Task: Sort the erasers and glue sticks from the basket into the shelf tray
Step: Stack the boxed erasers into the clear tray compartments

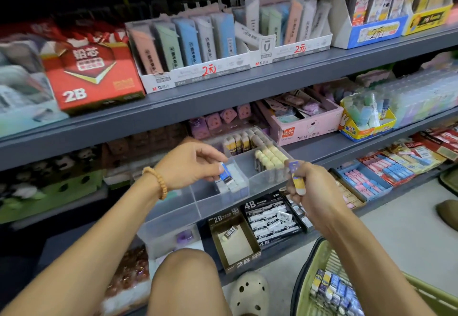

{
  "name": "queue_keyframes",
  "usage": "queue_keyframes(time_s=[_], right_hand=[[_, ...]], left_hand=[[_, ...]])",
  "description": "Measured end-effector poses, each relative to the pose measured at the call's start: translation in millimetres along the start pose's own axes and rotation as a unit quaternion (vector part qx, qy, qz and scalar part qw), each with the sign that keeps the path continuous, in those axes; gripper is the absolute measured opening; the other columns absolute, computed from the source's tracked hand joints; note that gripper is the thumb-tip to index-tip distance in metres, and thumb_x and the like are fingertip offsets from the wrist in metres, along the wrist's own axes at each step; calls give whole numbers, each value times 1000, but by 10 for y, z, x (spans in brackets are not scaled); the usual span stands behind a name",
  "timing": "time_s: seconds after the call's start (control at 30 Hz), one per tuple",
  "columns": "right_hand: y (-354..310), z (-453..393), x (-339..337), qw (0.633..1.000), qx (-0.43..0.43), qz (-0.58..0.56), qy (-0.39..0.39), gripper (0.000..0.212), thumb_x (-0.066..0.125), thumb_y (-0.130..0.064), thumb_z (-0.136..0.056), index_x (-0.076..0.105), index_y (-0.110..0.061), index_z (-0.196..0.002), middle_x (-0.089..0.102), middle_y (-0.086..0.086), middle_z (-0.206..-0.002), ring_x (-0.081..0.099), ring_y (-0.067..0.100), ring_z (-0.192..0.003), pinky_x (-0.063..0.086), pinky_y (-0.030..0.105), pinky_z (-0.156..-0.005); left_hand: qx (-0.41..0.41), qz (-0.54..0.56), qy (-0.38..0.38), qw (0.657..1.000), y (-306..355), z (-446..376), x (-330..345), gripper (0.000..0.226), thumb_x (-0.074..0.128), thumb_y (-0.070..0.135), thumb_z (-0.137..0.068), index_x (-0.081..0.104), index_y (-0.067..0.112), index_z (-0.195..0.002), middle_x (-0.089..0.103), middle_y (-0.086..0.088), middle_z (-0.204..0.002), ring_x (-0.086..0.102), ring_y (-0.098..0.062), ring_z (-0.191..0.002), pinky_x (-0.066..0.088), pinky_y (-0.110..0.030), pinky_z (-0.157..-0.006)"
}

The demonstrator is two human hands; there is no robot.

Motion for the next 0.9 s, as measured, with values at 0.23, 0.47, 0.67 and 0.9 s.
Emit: queue_keyframes(time_s=[0.23, 0.47, 0.67, 0.9], right_hand=[[13, 142, -138, 996, -68, 43, 41, 16, 68, -3, -90, 66, -13, -102, 67, 3, -75, 58, 12, -64, 44, 28, -58], [3, 169, -196, 996, -71, 7, 48, 5, 68, -2, -90, 68, -6, -93, 70, 2, -67, 63, 10, -63, 51, 21, -61], [10, 185, -259, 996, -72, -2, 54, 11, 62, 1, -93, 71, -6, -91, 70, 8, -78, 63, 12, -67, 55, 25, -69], [48, 196, -269, 997, -52, -24, 44, 19, 56, 4, -95, 71, -7, -91, 72, 14, -85, 65, 18, -74, 55, 28, -73]], left_hand=[[18, -149, 7, 989, -46, 66, 78, 16, 74, 11, -81, 76, 19, -94, 73, 5, -71, 70, -7, -64, 52, -17, -63], [36, -166, 15, 985, 46, 25, 96, 16, 75, 11, -79, 77, 17, -93, 73, 3, -71, 70, -11, -67, 58, -28, -72], [28, -155, 5, 988, 41, 13, 97, 15, 74, 9, -79, 77, 15, -92, 73, 4, -68, 71, -10, -65, 57, -24, -68], [-4, -113, -36, 993, -33, 1, 164, 12, 72, -1, -81, 74, 5, -92, 74, -9, -71, 72, -15, -65, 56, -23, -62]])
Point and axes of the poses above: each hand's wrist, its own z-axis away from the middle knuckle, its own x-axis out of the palm, y = z × x, the point moved 9 cm from there along -z, towards the middle knuckle
